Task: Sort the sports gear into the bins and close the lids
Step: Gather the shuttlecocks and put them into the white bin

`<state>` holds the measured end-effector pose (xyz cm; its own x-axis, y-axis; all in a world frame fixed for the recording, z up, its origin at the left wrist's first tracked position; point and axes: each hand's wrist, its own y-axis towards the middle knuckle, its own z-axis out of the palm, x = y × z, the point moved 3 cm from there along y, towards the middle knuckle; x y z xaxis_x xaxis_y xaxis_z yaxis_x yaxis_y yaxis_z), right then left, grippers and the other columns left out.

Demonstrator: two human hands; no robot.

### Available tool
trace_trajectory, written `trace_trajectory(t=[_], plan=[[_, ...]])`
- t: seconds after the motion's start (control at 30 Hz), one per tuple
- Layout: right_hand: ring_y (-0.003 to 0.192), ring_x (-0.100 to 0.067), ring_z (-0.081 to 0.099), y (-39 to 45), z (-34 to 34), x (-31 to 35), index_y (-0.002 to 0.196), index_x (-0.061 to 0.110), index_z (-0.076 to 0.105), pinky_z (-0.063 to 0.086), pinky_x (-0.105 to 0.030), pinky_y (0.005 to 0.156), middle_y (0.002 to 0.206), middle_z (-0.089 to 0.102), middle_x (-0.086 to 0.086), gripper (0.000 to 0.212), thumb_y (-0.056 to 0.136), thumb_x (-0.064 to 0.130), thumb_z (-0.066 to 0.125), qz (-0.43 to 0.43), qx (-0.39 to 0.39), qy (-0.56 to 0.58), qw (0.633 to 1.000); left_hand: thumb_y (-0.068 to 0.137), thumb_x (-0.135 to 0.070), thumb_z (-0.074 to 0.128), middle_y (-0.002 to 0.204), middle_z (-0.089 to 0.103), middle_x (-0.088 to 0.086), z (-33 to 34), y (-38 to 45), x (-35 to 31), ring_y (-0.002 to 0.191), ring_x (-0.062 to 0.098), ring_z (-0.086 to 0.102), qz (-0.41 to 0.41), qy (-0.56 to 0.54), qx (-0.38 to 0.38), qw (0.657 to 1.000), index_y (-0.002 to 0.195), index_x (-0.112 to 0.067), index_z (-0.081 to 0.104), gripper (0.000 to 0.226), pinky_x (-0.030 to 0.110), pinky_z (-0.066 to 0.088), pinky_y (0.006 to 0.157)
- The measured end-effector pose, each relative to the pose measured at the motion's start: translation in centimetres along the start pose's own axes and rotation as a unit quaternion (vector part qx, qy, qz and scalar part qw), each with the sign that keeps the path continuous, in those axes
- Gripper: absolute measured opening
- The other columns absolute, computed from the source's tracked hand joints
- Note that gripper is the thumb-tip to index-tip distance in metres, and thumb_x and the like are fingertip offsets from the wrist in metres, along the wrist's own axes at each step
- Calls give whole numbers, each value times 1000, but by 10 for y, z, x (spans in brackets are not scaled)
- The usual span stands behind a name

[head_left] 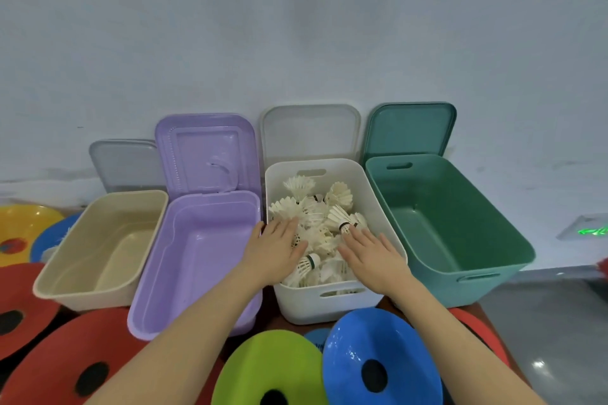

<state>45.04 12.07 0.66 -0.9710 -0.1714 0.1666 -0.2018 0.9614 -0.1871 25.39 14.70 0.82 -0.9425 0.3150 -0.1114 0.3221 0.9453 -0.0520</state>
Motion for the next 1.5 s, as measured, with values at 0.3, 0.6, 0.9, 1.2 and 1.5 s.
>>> trace_trajectory(t=[0.3, 0.6, 0.9, 1.2, 1.5], plan=[[135, -22, 29, -10, -15, 14, 138, 23, 41, 16, -35, 110, 147, 36, -1, 46, 99, 43, 27, 24, -174, 42, 983, 98, -41, 28, 155, 20, 3, -18, -15, 9, 140, 17, 20, -11, -70, -104, 992, 149, -17, 10, 59, 37, 16, 113], [94, -31, 57, -26, -13, 101, 106, 15, 65, 40, -41, 84, 103, 63, -3, 31, 84, 27, 46, -36, -305, 76, 949, 83, -47, 14, 142, 44, 10, -58, -78, 60, 126, 27, 46, 13, -49, -191, 980, 141, -9, 37, 73, 40, 31, 103], [90, -31, 61, -27, 21, 253, 107, 16, 67, 37, -36, 79, 99, 66, -2, 43, 82, 33, 36, -85, -277, 119, 950, 80, -33, 38, 106, 69, 10, -63, -173, 188, 88, 26, 67, 20, -42, -192, 980, 110, -5, 66, 49, 39, 51, 79], [97, -25, 57, -47, 80, 405, 113, 18, 63, 36, -35, 82, 105, 64, 1, 46, 85, 39, 33, -119, -184, 166, 961, 86, -35, 33, 124, 61, 5, -43, -277, 323, 113, 24, 56, -22, -48, -124, 991, 120, -13, 60, 49, 38, 36, 95], [97, -19, 56, -48, 114, 493, 114, 20, 63, 32, -29, 79, 106, 63, 5, 37, 87, 36, 43, -218, -141, 164, 952, 86, -26, 47, 127, 58, 5, -12, -350, 396, 118, 25, 51, -129, -95, -148, 976, 122, -12, 60, 41, 39, 31, 97]])
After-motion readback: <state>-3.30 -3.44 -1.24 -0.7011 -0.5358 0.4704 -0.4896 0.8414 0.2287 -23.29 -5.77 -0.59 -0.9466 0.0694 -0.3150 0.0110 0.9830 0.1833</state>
